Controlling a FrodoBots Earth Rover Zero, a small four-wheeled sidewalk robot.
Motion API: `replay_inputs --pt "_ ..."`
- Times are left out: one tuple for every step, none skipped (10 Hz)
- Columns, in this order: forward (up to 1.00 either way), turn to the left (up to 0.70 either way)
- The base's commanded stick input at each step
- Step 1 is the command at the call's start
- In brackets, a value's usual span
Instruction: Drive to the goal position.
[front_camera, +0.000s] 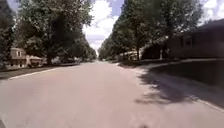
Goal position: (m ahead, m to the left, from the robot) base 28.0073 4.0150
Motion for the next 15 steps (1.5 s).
replay_inputs --pt "0.70 0.00" --pt "0.70 0.00" --pt "0.70 0.00" --pt "0.70 0.00" --pt "0.70 0.00" --pt "0.70 0.00" --pt "0.70 0.00" --pt "0.70 0.00" --pt "0.70 0.00" --pt "0.70 0.00" --pt "0.70 0.00" --pt "0.70 0.00" --pt "0.70 0.00" --pt "0.70 0.00" --pt "0.70 0.00"
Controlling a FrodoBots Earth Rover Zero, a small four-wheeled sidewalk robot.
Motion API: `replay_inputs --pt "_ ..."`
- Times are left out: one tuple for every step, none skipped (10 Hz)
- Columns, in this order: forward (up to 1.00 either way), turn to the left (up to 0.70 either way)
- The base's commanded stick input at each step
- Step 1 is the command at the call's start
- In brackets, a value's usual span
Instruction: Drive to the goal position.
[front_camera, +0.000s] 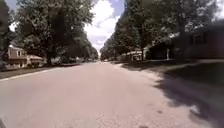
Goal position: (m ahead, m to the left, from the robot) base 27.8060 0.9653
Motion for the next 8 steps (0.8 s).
replay_inputs --pt "0.70 0.00" --pt "0.70 0.00" --pt "0.70 0.00" --pt "0.70 0.00" --pt "0.70 0.00" --pt "0.70 0.00" --pt "0.70 0.00" --pt "0.70 0.00"
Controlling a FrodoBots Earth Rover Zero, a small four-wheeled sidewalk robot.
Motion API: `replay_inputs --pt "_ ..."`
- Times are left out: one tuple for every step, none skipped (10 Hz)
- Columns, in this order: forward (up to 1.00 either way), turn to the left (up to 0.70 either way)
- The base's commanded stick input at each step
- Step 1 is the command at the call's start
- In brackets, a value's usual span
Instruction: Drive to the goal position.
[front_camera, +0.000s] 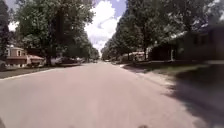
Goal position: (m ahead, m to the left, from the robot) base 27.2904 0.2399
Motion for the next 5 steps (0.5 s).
replay_inputs --pt "0.70 0.00" --pt "0.70 0.00" --pt "0.70 0.00" --pt "0.70 0.00" --pt "0.70 0.00"
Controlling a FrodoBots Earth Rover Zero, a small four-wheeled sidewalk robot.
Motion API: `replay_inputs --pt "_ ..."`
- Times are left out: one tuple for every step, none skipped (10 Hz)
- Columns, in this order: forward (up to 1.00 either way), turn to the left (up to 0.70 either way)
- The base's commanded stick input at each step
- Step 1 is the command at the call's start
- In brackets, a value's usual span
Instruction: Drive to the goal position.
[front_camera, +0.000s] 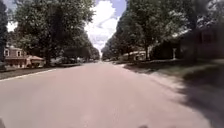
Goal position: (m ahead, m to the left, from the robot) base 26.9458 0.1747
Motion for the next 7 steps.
replay_inputs --pt "0.70 0.00" --pt "0.70 0.00" --pt "0.70 0.00" --pt "0.70 0.00" --pt "0.70 0.00" --pt "0.70 0.00" --pt "0.70 0.00"
